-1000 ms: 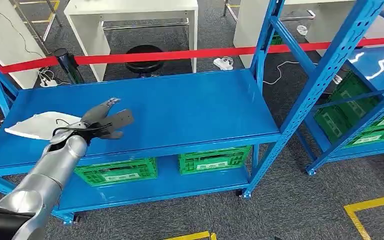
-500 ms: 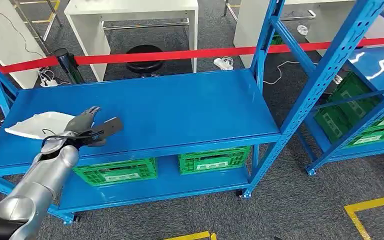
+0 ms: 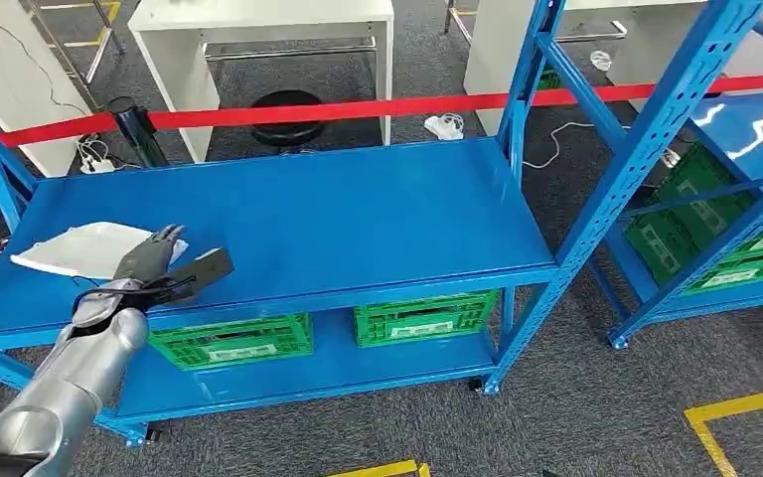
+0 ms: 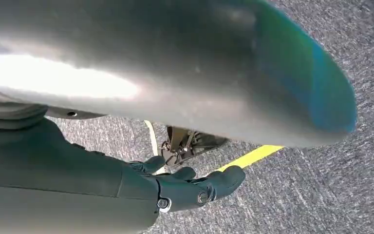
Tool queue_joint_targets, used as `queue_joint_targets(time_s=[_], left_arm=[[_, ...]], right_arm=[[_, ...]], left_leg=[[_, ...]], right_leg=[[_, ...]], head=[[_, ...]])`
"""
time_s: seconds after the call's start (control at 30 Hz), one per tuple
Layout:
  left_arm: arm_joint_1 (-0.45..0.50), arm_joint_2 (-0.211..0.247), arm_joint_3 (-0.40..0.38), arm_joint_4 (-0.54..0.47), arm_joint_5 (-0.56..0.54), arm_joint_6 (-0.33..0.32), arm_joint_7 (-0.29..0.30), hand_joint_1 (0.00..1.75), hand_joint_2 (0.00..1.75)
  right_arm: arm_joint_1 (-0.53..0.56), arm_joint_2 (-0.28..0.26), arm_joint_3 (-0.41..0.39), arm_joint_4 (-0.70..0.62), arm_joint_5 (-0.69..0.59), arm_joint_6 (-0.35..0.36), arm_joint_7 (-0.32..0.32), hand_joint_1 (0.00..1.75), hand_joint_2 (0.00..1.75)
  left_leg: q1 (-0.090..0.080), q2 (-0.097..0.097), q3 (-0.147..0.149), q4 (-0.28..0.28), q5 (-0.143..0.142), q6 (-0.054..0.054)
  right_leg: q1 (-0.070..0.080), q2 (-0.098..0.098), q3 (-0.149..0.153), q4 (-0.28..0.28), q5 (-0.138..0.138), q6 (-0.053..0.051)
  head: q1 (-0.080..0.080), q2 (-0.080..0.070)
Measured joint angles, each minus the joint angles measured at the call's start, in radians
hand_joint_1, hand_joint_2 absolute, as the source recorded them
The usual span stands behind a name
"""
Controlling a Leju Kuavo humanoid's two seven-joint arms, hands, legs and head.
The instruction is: Take the parts from the cabinet and place them on the table.
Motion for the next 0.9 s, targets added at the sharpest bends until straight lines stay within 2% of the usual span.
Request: queue_joint_targets(time_s=[0.13, 0.3, 0.63, 0.77, 0.8, 0.9], left_arm=[[0.0, 0.0, 0.0, -0.002, -0.019, 0.012, 0.017, 0.0, 1.75], [0.001, -0.001, 0.0, -0.004, -0.081, 0.055, 0.067, 0.0, 1.75], [0.003, -0.001, -0.001, -0.012, -0.212, 0.187, 0.19, 0.0, 1.75], [0.003, -0.001, 0.0, -0.012, -0.217, 0.177, 0.185, 0.0, 1.75], [0.003, -0.001, 0.0, -0.012, -0.216, 0.176, 0.182, 1.71, 1.75], [0.003, -0.001, 0.0, -0.012, -0.216, 0.174, 0.181, 1.75, 1.75]], right_arm=[[-0.003, 0.0, 0.0, 0.0, 0.002, 0.001, -0.001, 0.0, 0.0], [-0.005, 0.0, 0.0, 0.0, 0.005, 0.006, -0.005, 0.0, 0.0], [-0.008, 0.001, 0.0, 0.0, 0.011, 0.016, -0.011, 0.0, 0.0], [-0.008, 0.003, 0.0, 0.0, 0.014, 0.016, -0.012, 0.0, 0.0], [-0.008, 0.003, 0.0, 0.0, 0.014, 0.016, -0.012, 0.0, 0.0], [-0.008, 0.004, 0.0, 0.0, 0.015, 0.016, -0.012, 0.0, 0.0]], left_leg=[[0.0, 0.0, 0.001, 0.0, 0.0, 0.0], [0.0, 0.0, 0.002, 0.0, 0.0, 0.0], [0.0, 0.0, 0.001, 0.0, 0.0, 0.0], [0.0, 0.0, 0.002, 0.0, 0.0, 0.0], [0.0, 0.0, 0.002, 0.0, 0.0, 0.0], [0.0, 0.0, 0.002, 0.0, 0.0, -0.001]], right_leg=[[0.0, 0.0, 0.001, 0.0, 0.0, 0.0], [0.0, 0.0, 0.001, 0.0, 0.0, 0.0], [0.0, 0.0, 0.001, 0.0, 0.0, -0.001], [0.0, 0.0, 0.001, 0.0, 0.0, -0.001], [0.0, 0.0, 0.001, 0.0, 0.0, -0.001], [0.0, 0.0, 0.001, 0.0, 0.0, -0.001]], head=[[0.0, 0.0], [0.0, 0.0], [0.0, 0.0], [0.0, 0.0], [0.0, 0.0], [0.0, 0.0]])
